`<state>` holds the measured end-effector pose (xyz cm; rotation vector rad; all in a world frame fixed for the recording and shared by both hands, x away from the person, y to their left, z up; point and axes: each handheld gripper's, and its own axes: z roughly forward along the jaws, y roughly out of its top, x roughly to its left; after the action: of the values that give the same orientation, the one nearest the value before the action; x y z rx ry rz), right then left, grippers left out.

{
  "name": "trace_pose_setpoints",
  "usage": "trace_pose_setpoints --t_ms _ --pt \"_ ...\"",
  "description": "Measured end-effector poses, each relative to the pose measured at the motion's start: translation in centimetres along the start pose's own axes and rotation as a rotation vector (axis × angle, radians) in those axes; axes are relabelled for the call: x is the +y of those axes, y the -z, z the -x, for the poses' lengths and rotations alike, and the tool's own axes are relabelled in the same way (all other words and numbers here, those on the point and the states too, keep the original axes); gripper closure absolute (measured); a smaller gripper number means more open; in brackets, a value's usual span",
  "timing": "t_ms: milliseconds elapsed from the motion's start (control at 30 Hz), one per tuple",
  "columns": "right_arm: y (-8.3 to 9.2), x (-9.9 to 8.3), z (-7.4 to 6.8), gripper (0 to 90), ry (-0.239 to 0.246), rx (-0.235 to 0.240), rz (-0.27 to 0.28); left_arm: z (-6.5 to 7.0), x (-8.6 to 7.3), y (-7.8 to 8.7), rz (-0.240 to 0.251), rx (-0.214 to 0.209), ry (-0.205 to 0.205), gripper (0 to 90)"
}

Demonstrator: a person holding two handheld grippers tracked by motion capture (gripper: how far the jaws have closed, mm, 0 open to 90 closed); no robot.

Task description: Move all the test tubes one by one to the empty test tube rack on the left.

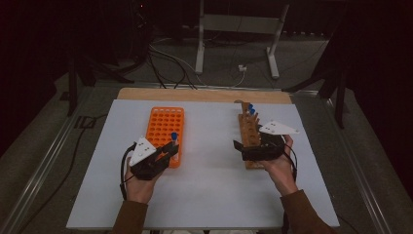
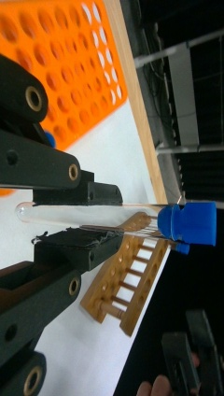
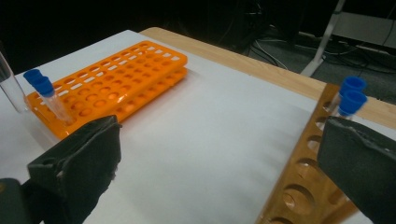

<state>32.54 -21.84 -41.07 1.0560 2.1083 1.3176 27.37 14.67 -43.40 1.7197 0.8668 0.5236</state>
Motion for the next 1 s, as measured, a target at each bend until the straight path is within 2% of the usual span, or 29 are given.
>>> trace_pose_setpoints --t_ms 233,500,633,767,1000 --pt "0.8 -0.7 0.9 0.0 -0.031 -0.012 0.015 -1.4 -0.4 1.3 0.012 0.023 0.028 78.3" --pt "1.3 -1.5 1.6 0.0 -0.058 -0.020 0.027 -2.3 -0.9 1.9 0.011 0.063 0.041 78.3" --pt "1.4 -1.8 1.8 0.0 -0.079 -0.016 0.034 -2.7 -1.4 1.7 0.001 0.099 0.038 78.3" --pt "1.3 -1.8 1.7 0.0 -0.066 -0.024 0.033 -3.1 -1.9 1.4 -0.006 0.131 0.038 78.3" --pt "1.2 -1.8 1.3 0.0 -0.061 -0.019 0.036 -3.6 -3.0 0.4 -0.023 0.155 0.049 78.3"
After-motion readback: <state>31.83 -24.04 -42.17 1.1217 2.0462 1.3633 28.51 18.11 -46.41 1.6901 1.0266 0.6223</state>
